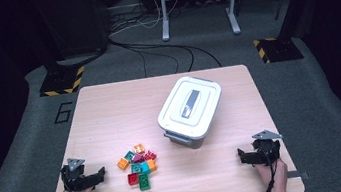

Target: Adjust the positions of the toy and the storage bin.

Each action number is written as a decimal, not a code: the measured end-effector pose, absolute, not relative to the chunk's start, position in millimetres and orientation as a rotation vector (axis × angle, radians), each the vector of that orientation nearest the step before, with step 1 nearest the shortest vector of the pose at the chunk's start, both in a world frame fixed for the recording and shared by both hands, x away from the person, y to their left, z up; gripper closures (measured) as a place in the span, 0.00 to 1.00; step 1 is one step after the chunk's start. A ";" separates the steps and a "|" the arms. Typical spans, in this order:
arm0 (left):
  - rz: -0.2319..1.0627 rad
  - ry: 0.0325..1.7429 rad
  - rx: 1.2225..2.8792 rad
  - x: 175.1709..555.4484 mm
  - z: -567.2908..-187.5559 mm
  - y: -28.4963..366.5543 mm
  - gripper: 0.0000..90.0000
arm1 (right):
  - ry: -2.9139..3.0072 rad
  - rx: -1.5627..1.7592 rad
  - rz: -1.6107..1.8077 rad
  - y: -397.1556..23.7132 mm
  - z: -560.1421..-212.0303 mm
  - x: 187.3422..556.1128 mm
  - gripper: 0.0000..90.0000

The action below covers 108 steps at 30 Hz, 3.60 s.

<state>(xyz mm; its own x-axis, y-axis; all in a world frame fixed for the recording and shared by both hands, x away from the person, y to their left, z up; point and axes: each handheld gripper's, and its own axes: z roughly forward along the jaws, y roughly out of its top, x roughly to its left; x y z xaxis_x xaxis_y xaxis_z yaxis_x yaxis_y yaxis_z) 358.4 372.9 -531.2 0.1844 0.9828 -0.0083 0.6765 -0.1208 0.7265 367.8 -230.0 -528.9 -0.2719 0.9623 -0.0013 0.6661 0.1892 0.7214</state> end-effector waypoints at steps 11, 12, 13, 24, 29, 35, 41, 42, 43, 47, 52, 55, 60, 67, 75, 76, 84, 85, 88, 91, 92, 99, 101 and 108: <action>0.660 1.556 1.866 358.3 -531.2 372.8 0.04 | 2.011 1.521 0.856 -229.9 -529.0 367.8 0.02; 0.660 1.556 1.869 358.2 -531.1 372.9 0.04 | 2.013 1.521 0.854 -230.0 -528.8 367.9 0.02; 0.660 1.556 1.869 358.2 -531.1 372.9 0.04 | 2.013 1.521 0.854 -230.0 -528.8 367.9 0.02; 0.673 1.573 1.856 358.8 -531.1 372.3 0.04 | 2.049 1.528 0.845 -229.0 -526.9 370.2 0.00; 0.673 1.572 1.856 358.7 -531.1 372.3 0.04 | 2.075 1.532 0.859 -226.6 -517.2 372.6 0.00; 0.675 1.573 1.856 358.4 -531.0 372.2 0.04 | 2.090 1.526 0.931 -219.8 -499.2 369.2 0.00; 0.675 1.573 1.856 358.4 -531.0 372.2 0.05 | 2.101 1.485 0.968 -209.6 -480.6 367.1 0.00; 0.675 1.572 1.857 358.3 -531.0 372.2 0.05 | 2.106 1.467 0.971 -206.4 -475.8 367.3 0.00; 0.675 1.572 1.857 358.3 -531.0 372.3 0.05 | 2.110 1.465 0.980 -204.6 -473.5 367.7 0.00; 0.675 1.572 1.856 358.3 -531.0 372.2 0.05 | 2.126 1.443 0.995 -199.8 -467.3 369.5 0.00; 0.669 1.573 1.857 357.8 -530.9 372.0 0.05 | 2.138 1.412 1.013 -191.5 -452.7 374.0 0.00; 0.672 1.571 1.858 357.9 -530.9 372.2 0.05 | 2.144 1.401 1.043 -189.0 -446.4 375.8 0.00; 0.666 1.572 1.857 357.7 -530.9 372.0 0.05 | 2.161 1.358 1.073 -174.2 -428.4 383.4 0.00; 0.666 1.572 1.857 357.7 -530.9 372.0 0.05 | 2.180 1.309 1.089 -156.6 -416.8 393.7 0.00; 0.666 1.572 1.857 357.7 -530.9 372.0 0.05 | 2.187 1.287 1.113 -135.5 -404.4 410.2 0.00; 0.666 1.571 1.859 357.6 -530.8 372.1 0.05 | 2.191 1.293 1.116 -133.7 -403.3 411.7 0.00; 0.666 1.572 1.858 357.6 -530.8 372.0 0.05 | 2.200 1.327 1.081 -119.3 -403.0 426.8 0.00; 0.666 1.572 1.857 357.7 -530.9 372.0 0.05 | 2.204 1.336 1.074 -118.3 -404.4 427.9 0.00; 0.665 1.570 1.860 357.6 -530.8 372.2 0.05 | 2.207 1.356 1.068 -116.4 -407.0 430.3 0.05; 0.666 1.570 1.860 357.6 -530.8 372.1 0.06 | 2.205 1.364 1.067 -115.7 -407.7 431.5 0.10; 0.668 1.569 1.860 357.7 -530.8 372.2 0.06 | 2.209 1.365 1.075 -115.4 -407.8 431.8 0.11; 0.666 1.568 1.858 357.5 -530.8 372.0 0.06 | 2.191 1.373 1.075 -119.5 -403.3 427.3 0.30; 0.675 1.565 1.853 357.7 -531.3 371.8 0.06 | 2.190 1.375 1.075 -120.0 -402.5 427.2 0.32; 0.675 1.564 1.850 357.6 -531.4 371.7 0.06 | 2.199 1.334 1.035 -121.2 -399.1 428.4 0.45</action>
<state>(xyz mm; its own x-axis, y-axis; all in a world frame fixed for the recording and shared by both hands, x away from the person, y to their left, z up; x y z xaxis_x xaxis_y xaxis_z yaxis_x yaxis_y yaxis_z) 357.6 371.7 -531.4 0.1695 0.9855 -0.0072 0.6709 -0.1101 0.7333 428.4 -121.2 -399.1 -0.4850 0.8723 0.0614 0.6029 0.2828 0.7460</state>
